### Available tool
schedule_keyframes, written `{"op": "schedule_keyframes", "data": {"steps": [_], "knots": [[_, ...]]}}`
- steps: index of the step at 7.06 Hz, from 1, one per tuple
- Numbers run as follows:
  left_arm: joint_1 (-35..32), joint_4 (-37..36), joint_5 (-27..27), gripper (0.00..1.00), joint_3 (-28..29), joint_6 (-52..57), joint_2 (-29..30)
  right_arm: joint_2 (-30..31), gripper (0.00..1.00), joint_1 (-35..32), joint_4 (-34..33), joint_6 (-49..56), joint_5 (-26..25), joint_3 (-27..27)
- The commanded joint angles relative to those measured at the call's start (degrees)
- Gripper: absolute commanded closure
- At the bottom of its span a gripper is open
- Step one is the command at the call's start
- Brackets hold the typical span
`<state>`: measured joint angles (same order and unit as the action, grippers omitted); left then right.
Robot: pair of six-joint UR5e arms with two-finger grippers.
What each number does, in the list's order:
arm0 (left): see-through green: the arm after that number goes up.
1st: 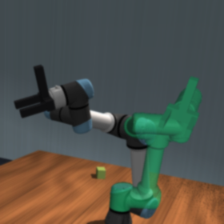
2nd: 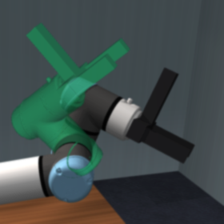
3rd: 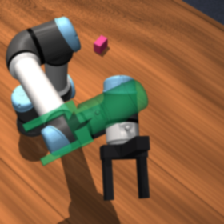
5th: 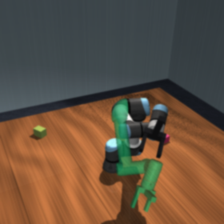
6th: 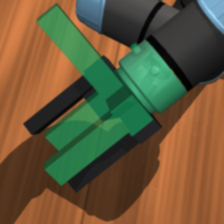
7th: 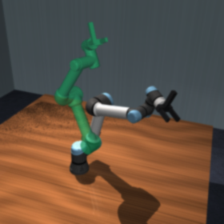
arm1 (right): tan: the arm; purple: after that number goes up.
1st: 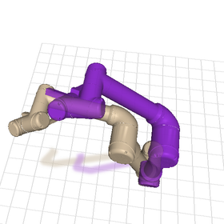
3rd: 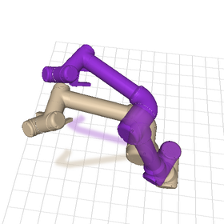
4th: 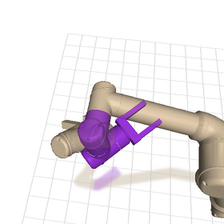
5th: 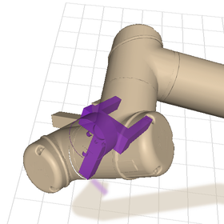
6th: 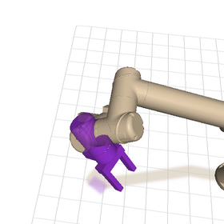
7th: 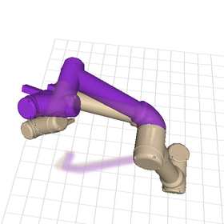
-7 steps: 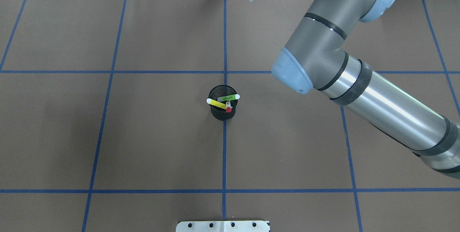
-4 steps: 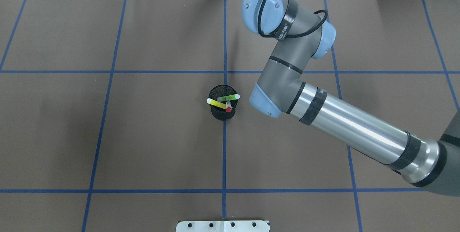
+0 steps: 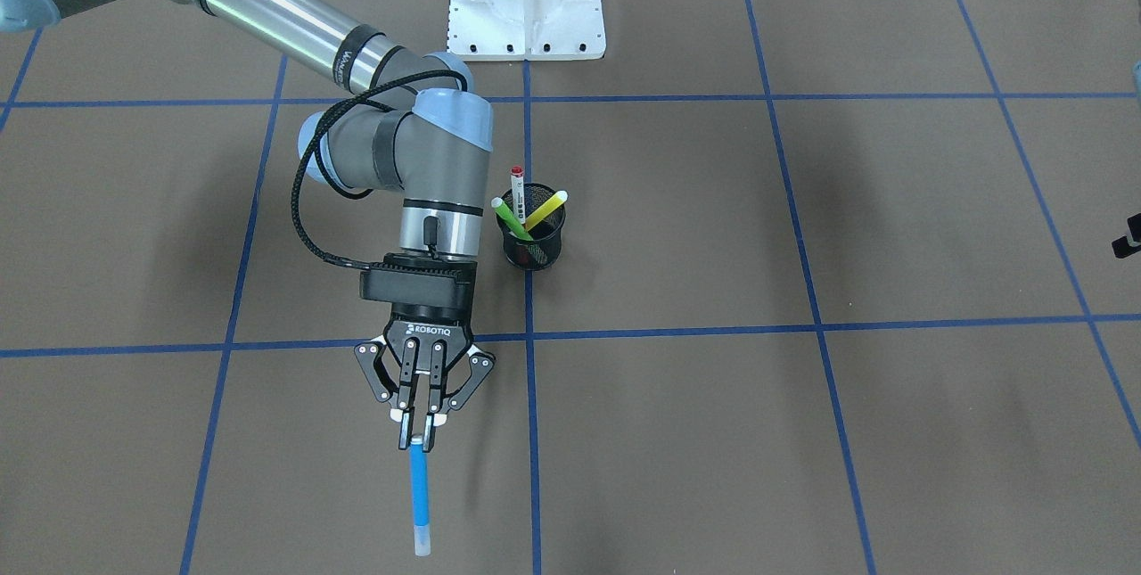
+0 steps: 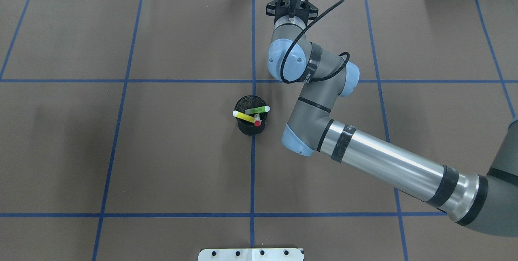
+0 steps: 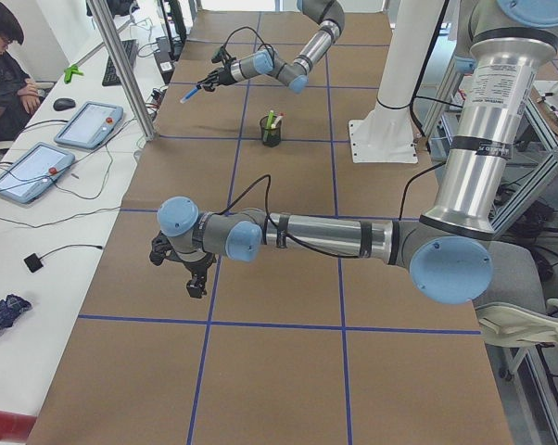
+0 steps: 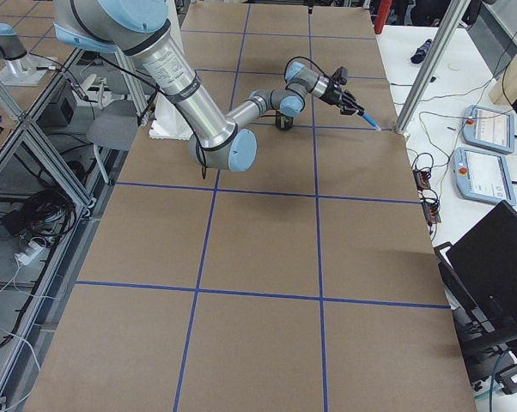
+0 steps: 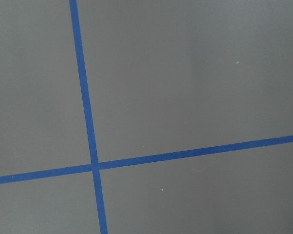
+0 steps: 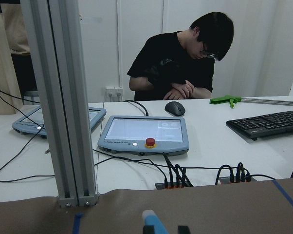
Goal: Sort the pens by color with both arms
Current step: 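Raise the right gripper away while the left arm swings toward the cup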
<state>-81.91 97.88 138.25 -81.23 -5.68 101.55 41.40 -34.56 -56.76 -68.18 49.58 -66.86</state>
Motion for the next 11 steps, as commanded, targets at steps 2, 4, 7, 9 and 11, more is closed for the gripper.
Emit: {"op": "schedule_keyframes", "data": {"steps": [2,4,7,9,11], "knots": [[0.00,0.30,0.09,0.00,0.02,-1.18,0.05,1.32,1.00,1.33,7.26,0.07,-1.94,6.10],[0.00,0.30,0.00,0.00,0.20,-1.18,0.40,1.05,1.00,2.12,7.63,-0.02,-1.94,6.48],[0.00,0.38,0.09,0.00,0.37,-1.09,0.40,-0.17,0.23,3.09,7.63,-0.02,-1.33,6.48],[0.00,0.21,0.09,0.00,0.20,-1.27,1.18,-0.27,0.00,2.57,10.16,0.76,6.60,3.60],[0.00,-0.49,0.09,0.00,-0.24,-2.14,4.42,0.26,0.00,-3.81,8.01,3.13,23.87,-1.84]]}}
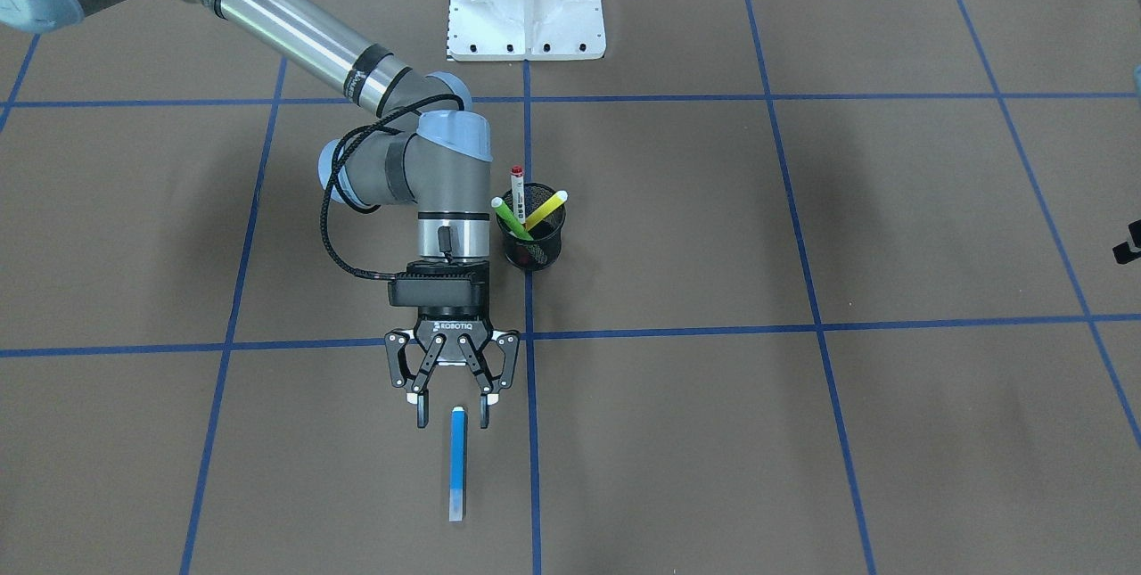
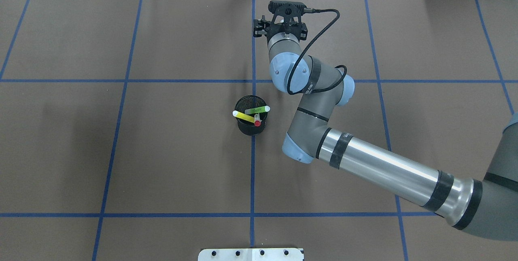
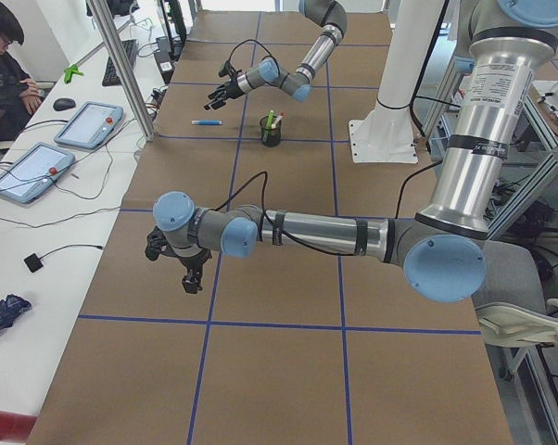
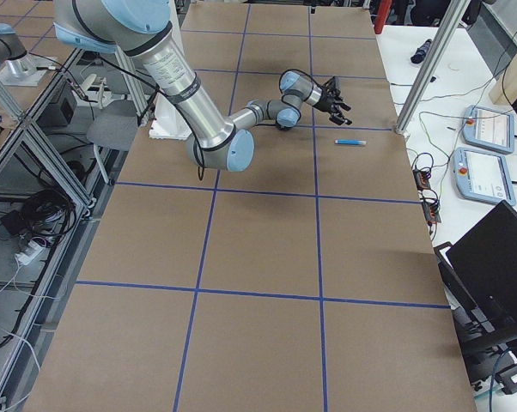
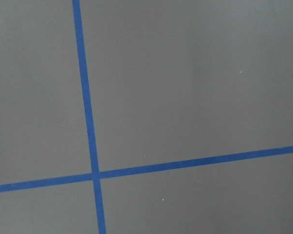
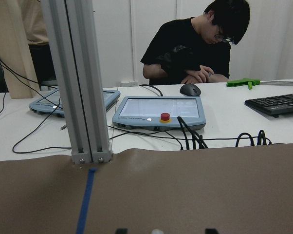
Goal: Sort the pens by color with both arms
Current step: 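Raise the right gripper away while the left arm swings toward the cup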
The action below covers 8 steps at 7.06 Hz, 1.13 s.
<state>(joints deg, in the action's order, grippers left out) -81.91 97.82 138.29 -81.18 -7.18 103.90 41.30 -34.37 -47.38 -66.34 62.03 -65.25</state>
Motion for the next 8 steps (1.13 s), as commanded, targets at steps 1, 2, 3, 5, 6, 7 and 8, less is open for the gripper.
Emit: {"op": "schedule_keyframes", "data": {"steps": [1,2,3,5,6,7,8], "knots": [[0.09,-0.70,0.92,0.00,-0.73,-2.73,4.44,1.31,0.00,-9.87,-8.45,1.30,25.02,-7.39],[1.74,-3.48,4.06,0.00,-1.60,-3.36,7.07,1.24,0.00,-16.02,-15.40,1.56,37.42,-9.61],[5.06,-11.00,4.35,0.00,-5.36,-3.88,10.15,2.02,0.00,-21.30,-16.68,2.70,47.64,-9.63],[14.20,-17.40,2.34,0.00,-14.58,-19.34,14.29,4.30,0.00,-26.44,-21.69,7.60,58.01,-9.81],[18.07,-17.66,2.42,0.00,-14.88,-28.84,17.79,5.18,0.00,-26.63,-21.79,7.72,58.03,-9.72],[24.37,-17.75,2.42,0.00,-13.84,-34.85,21.30,6.06,0.00,-26.54,-21.53,7.72,58.03,-9.81],[27.56,-18.36,2.42,0.00,-11.22,-40.66,26.21,6.16,0.00,-26.37,-21.62,7.63,58.03,-9.81]]}}
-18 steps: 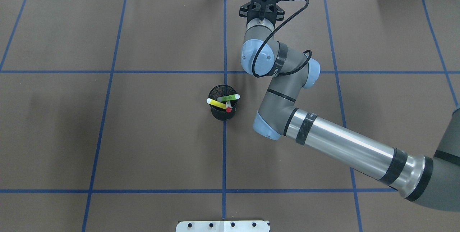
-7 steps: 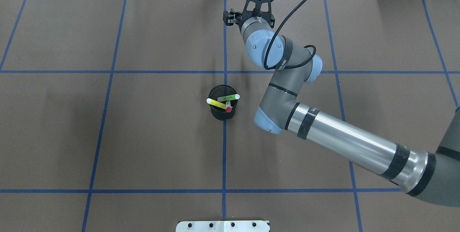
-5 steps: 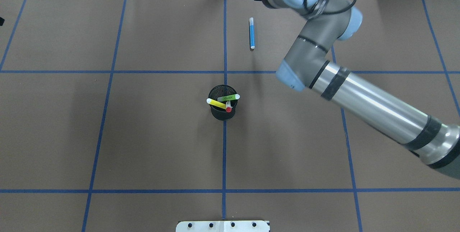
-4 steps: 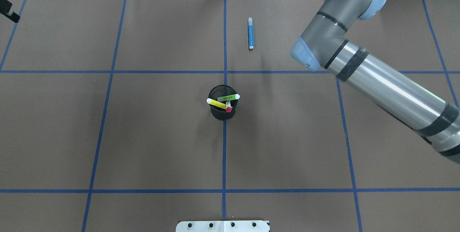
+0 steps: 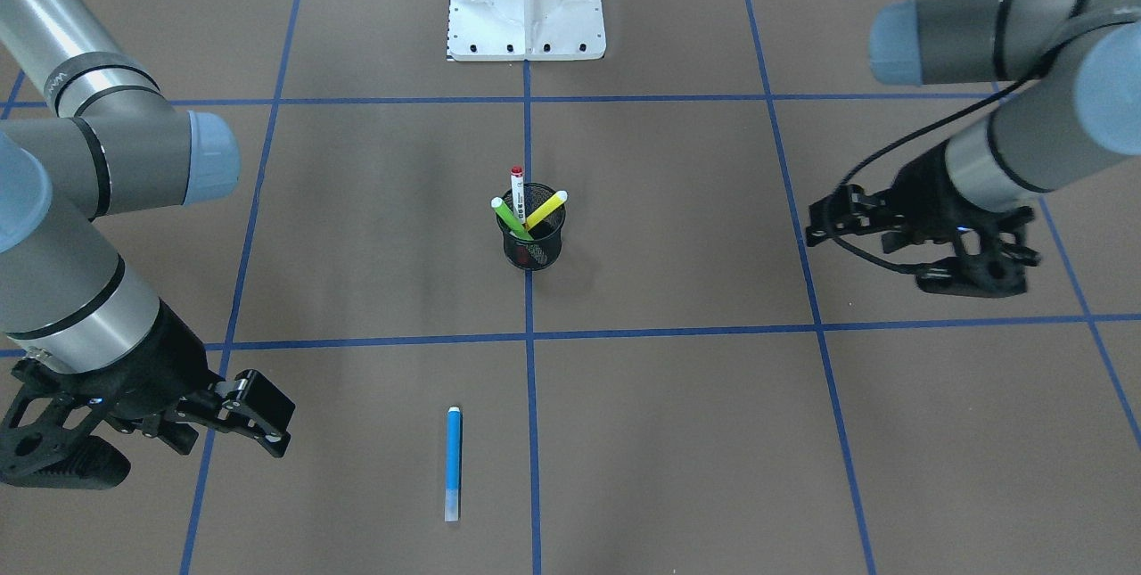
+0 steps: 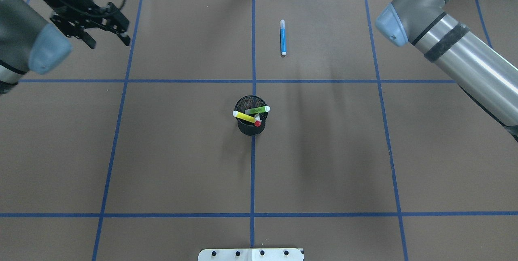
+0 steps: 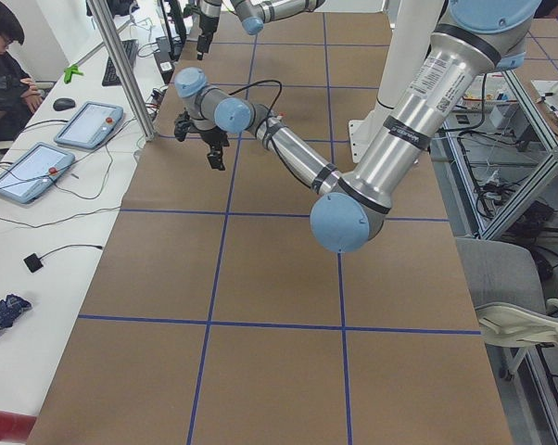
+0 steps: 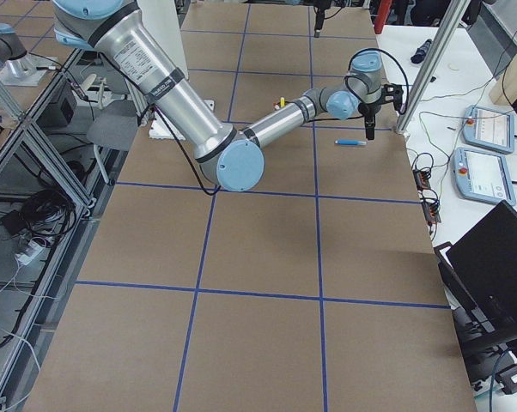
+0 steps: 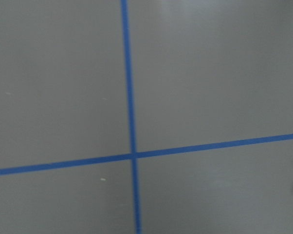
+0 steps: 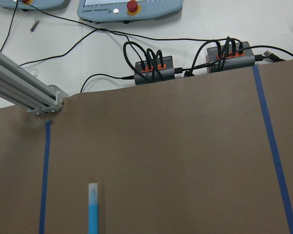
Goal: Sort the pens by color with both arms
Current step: 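Raise the right gripper away while the left arm swings toward the cup, then lower the left gripper over the cup onto the red-capped marker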
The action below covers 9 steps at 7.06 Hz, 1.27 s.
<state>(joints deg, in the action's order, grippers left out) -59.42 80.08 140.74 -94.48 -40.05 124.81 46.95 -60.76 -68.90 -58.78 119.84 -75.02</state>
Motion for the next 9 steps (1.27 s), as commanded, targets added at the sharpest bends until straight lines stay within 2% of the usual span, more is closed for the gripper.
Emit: {"op": "schedule_keyframes", "data": {"steps": [1,2,3,4,5,6,8,9], "knots": [[7.54,-4.54,-0.02,0.00,4.81,-13.33,12.15,0.59,0.00,0.12,-0.19,-0.02,0.57,-0.04],[11.65,-7.97,-0.02,0.00,8.92,-17.65,18.39,1.03,0.00,0.21,-0.19,0.07,3.36,0.05],[14.48,-7.92,-0.02,0.00,12.79,-21.52,22.72,1.30,0.00,0.21,-0.19,0.15,5.65,0.23],[17.99,-7.57,-1.59,0.00,15.01,-24.52,25.20,1.39,0.00,0.38,-0.19,0.15,5.67,0.23],[20.20,-7.40,-3.35,0.00,15.03,-26.64,25.40,1.39,0.00,0.47,-0.19,0.15,5.67,0.23],[21.78,-5.13,-3.54,0.09,15.12,-28.14,24.96,1.47,0.00,0.73,-0.10,0.15,5.67,0.31],[23.20,-0.65,-4.41,0.14,17.74,-28.77,24.09,1.39,0.00,0.82,-0.10,0.15,5.67,0.40],[23.82,-0.37,-5.55,0.22,17.93,-28.86,24.08,1.47,0.00,0.91,-0.10,0.15,5.67,0.49]]}}
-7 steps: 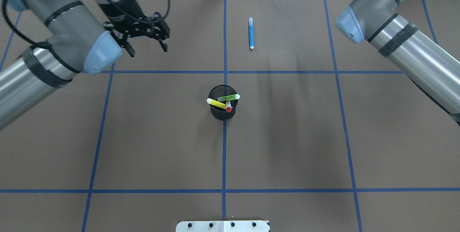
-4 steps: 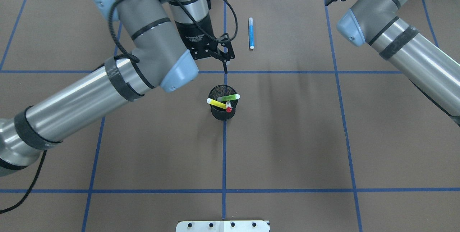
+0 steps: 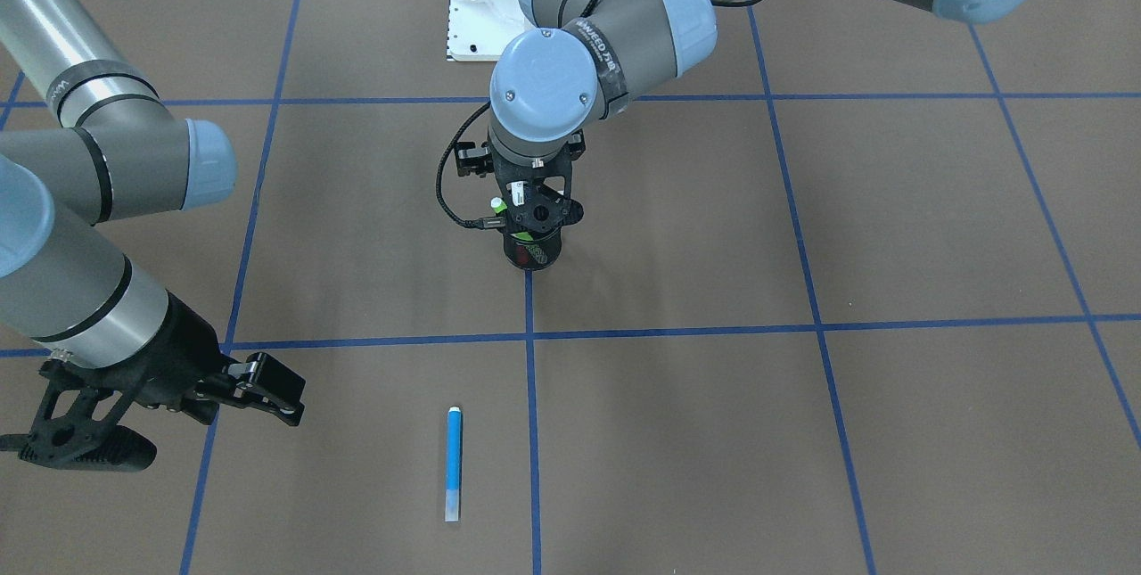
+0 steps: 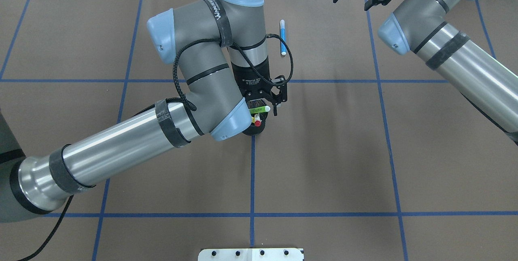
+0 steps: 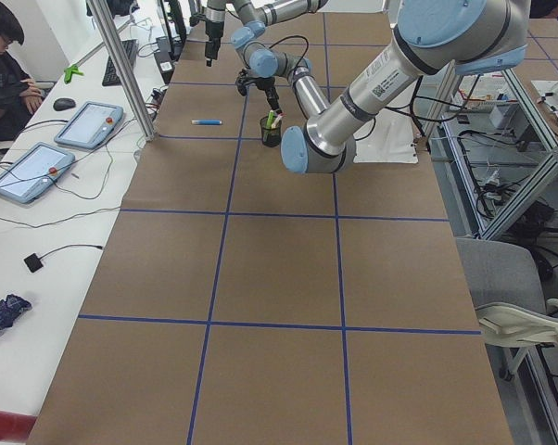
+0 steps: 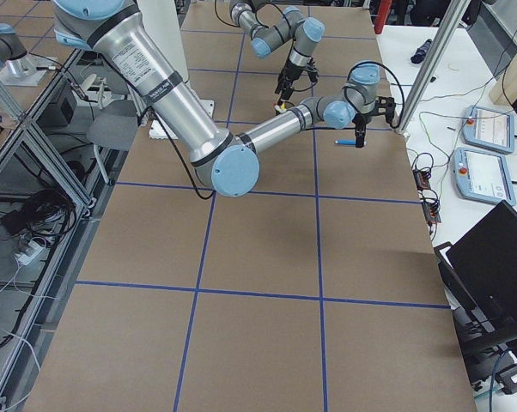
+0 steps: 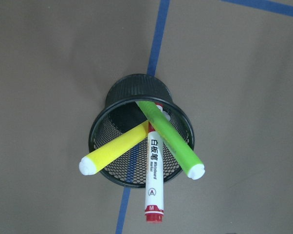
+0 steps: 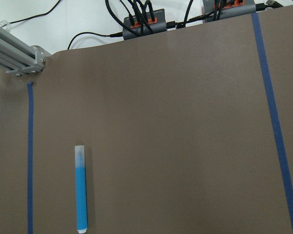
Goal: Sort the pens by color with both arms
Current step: 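Lower the left gripper over the cup onto the red-capped marker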
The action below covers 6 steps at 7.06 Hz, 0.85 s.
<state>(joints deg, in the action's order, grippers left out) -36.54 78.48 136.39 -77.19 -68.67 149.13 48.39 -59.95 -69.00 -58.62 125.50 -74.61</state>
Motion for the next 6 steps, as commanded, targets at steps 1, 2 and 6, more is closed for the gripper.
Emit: {"op": "schedule_keyframes", "data": {"steps": [1,2,6], "knots": [[0.94,1.23,-1.30,0.31,0.63,-0.24,-0.42,-0.05,0.00,0.18,0.01,0.00,0.00,0.08],[0.94,1.23,-1.30,0.39,0.72,-0.24,-0.68,-0.05,0.00,0.18,0.01,0.00,0.00,0.08],[0.94,1.32,-1.39,0.56,0.72,-0.06,-0.95,-0.05,0.00,0.71,0.01,-0.09,-0.43,0.17]]}}
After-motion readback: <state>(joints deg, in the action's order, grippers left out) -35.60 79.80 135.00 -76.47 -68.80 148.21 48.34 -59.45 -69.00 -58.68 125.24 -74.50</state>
